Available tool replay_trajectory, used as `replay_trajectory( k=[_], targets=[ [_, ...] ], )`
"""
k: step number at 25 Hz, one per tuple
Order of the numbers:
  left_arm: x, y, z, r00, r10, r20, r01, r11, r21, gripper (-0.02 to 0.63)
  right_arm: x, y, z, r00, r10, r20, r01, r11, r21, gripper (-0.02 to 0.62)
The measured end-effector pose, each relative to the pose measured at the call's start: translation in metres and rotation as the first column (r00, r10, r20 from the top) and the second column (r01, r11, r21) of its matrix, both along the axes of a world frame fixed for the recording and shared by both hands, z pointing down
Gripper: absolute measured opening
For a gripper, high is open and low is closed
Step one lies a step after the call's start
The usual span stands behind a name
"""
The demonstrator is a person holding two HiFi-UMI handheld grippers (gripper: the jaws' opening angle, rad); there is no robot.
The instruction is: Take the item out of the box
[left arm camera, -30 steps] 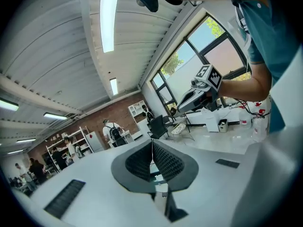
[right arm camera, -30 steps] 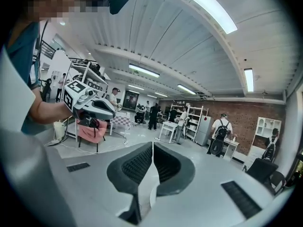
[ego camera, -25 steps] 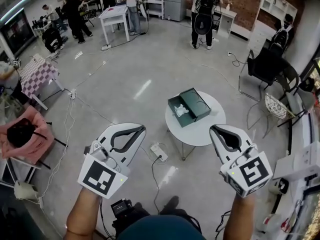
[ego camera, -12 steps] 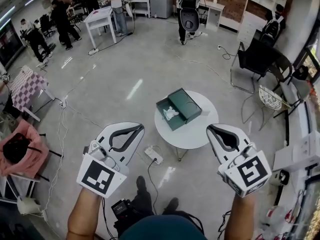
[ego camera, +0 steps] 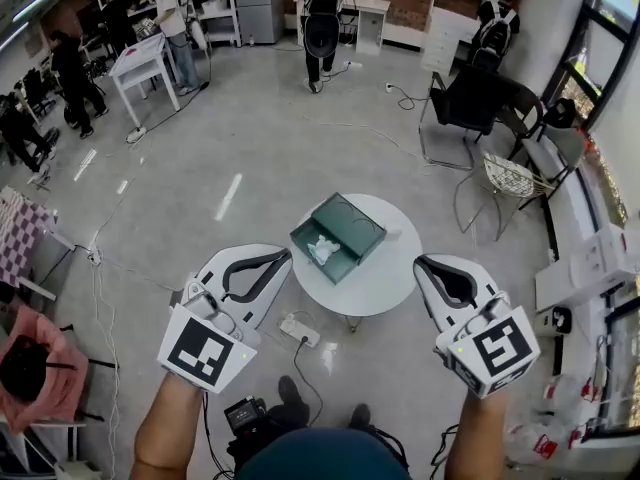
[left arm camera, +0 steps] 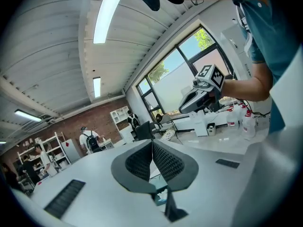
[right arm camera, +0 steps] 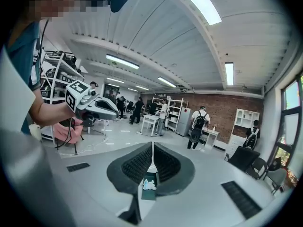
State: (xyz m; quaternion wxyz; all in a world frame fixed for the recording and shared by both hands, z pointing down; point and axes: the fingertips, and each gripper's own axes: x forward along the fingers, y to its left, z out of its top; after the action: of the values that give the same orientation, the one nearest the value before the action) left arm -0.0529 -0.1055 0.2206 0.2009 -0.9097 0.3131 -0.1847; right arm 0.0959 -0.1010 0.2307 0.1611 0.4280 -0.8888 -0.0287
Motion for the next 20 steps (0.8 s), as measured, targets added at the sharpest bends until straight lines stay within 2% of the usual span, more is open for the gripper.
replay_trajectory(
  k=[4,11,14,20],
  targets=[
    [-0.036,-0.038,0.000,0.999,0.044,-0.011,-0.044,0.999,-0.013,0.021,-0.033,-0.030,-0.002,0.998,0.062,-0.009,-0.062,0.998,-0.016,0.040],
    [-0.088,-0.090,0.006,0.994,0.106,-0.029,-0.106,0.994,-0.028,0.021,-0.082,-0.075,-0.006,0.991,0.132,-0.027,-0.131,0.991,0.011,0.040],
    [-0.105,-0.108,0.010,0.994,0.104,-0.033,-0.105,0.994,-0.037,0.021,-0.103,-0.093,-0.004,0.992,0.122,-0.036,-0.122,0.992,-0.002,0.040],
    [-0.137,-0.150,0.019,0.998,0.050,-0.040,-0.052,0.997,-0.056,0.021,-0.133,-0.144,0.002,0.997,0.054,-0.051,-0.055,0.998,-0.005,0.040]
  ],
)
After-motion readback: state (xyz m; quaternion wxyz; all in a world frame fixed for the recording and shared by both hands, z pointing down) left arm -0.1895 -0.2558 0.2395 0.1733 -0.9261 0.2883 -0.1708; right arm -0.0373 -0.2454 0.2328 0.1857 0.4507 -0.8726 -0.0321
